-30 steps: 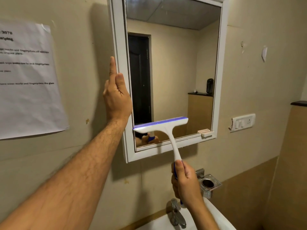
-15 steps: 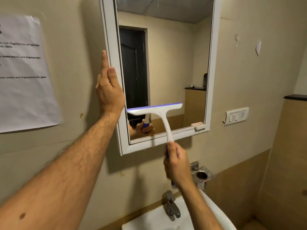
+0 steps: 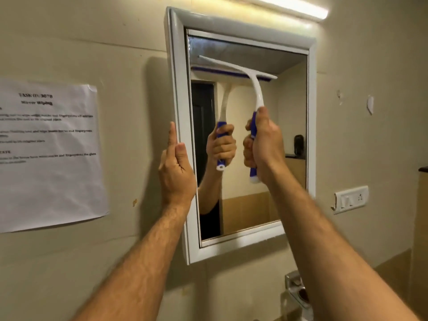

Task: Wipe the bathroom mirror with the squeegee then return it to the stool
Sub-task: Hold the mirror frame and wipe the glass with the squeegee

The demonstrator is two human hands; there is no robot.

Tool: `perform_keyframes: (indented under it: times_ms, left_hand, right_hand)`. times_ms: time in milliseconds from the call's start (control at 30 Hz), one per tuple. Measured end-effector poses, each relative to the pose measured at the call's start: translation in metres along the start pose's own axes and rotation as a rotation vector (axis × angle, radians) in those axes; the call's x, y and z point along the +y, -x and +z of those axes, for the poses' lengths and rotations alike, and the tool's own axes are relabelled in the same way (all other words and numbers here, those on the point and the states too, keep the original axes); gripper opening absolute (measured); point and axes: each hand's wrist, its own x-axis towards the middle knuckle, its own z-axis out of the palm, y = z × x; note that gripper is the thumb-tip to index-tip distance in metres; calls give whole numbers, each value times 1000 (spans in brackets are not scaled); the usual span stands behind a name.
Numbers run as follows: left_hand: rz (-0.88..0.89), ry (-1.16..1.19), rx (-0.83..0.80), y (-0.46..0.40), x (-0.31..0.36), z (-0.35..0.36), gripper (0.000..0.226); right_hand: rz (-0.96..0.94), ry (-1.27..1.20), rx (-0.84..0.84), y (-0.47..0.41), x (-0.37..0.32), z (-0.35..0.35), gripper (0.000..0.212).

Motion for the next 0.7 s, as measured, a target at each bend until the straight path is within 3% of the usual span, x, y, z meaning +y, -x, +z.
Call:
perform_keyframes:
  times_ms: [200,300,433,700]
  left_hand:
    - [-16,41,-25,-1,-1,0,46]
    - [-21,45,-12,-1,-3,1,47]
    - [-14,54,8,-1,-3,1,48]
    - [-4,63,4,-2,-2,1,48]
  right_hand:
    - [50,-200,-107,5,-17,18,54]
    - [41,-166,-117,13,0,11,53]
    - [-109,40,16,-6,-1,5,43]
    - [-84,-35,-60,-16,-26,17,44]
